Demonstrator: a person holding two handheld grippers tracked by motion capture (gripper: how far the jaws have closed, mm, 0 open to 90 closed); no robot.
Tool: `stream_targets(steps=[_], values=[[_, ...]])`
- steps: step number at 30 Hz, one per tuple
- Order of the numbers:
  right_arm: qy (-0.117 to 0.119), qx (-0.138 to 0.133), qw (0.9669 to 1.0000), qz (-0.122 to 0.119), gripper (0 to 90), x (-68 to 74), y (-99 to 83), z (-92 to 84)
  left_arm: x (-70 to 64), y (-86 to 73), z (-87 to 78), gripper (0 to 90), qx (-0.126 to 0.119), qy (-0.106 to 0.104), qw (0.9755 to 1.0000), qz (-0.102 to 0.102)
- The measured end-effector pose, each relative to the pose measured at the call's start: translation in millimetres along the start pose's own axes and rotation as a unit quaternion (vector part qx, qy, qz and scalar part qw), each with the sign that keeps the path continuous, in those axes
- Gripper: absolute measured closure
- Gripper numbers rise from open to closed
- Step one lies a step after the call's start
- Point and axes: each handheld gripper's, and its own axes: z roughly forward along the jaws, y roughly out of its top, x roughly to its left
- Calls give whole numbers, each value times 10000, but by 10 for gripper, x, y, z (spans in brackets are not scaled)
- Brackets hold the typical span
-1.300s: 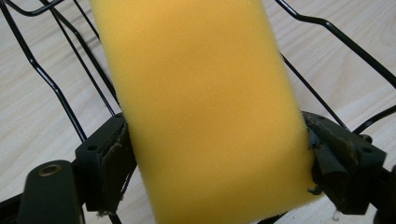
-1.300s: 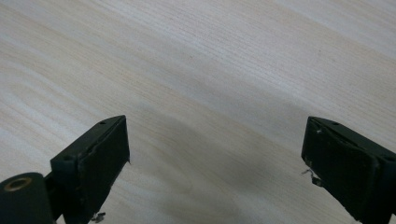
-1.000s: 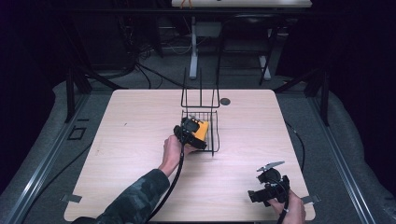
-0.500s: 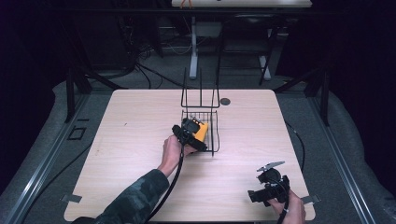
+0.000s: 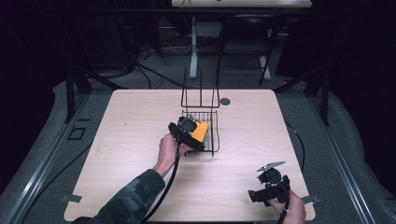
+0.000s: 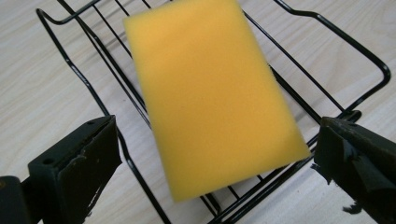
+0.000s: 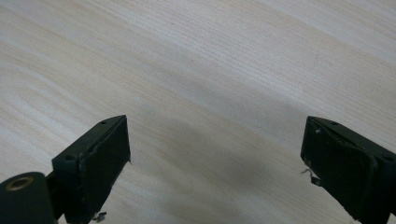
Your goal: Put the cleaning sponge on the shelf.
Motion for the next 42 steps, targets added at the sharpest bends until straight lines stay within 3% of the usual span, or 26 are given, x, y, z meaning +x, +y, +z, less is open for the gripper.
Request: stream_targets(steps=[10,18,28,42], values=[[6,-30,10000,6,76,4,-2,6,86,-125,-189,5,-74,37,9998,164],[-17,-23,10000,4,76,3,-4,-4,255,-312,-319,5,-15,102,9999,105],[-4,-1,10000,3,77,11,-2,0,407,-584,-577,5,-60,200,9997,124],[-11,20,10000,-45,77,25,3,17,537,-1087,-858,5,143,218,9996,102]])
